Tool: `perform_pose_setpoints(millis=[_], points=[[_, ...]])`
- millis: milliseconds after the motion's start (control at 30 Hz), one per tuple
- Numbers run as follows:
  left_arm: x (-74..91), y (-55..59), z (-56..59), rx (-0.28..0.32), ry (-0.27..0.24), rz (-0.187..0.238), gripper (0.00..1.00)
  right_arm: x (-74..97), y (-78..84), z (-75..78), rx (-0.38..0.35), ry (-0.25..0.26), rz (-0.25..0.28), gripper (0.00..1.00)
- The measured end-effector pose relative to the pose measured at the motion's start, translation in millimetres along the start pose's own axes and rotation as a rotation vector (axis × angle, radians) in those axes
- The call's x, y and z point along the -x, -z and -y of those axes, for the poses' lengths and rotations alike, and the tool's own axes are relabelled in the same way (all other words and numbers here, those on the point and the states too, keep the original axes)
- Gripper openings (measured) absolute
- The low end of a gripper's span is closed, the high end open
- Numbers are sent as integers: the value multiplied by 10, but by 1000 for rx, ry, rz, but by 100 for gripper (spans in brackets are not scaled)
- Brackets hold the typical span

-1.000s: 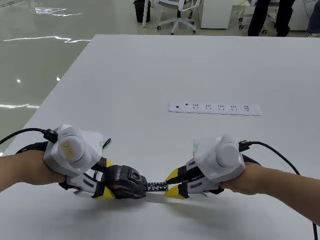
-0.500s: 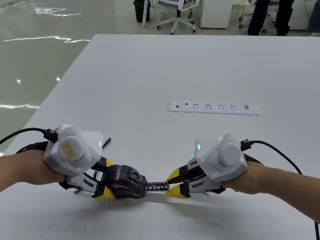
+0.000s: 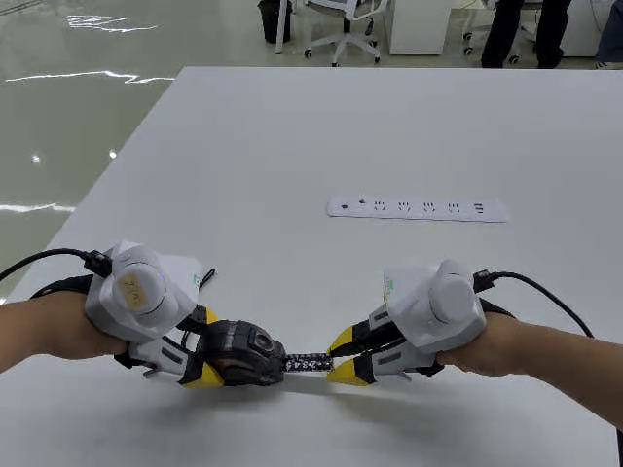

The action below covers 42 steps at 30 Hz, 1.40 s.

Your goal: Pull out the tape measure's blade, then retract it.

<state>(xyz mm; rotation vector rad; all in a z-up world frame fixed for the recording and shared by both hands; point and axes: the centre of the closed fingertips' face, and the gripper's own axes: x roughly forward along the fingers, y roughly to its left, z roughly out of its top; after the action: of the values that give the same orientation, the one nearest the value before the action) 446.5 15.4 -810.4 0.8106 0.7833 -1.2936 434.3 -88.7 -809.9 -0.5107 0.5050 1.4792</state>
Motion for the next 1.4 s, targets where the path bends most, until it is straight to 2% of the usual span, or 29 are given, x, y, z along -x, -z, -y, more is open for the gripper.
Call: perform_pose_setpoints(millis=[1400], points=[[0, -10, 0, -1, -2, 2, 27, 102, 72, -19, -10, 2, -3, 11]])
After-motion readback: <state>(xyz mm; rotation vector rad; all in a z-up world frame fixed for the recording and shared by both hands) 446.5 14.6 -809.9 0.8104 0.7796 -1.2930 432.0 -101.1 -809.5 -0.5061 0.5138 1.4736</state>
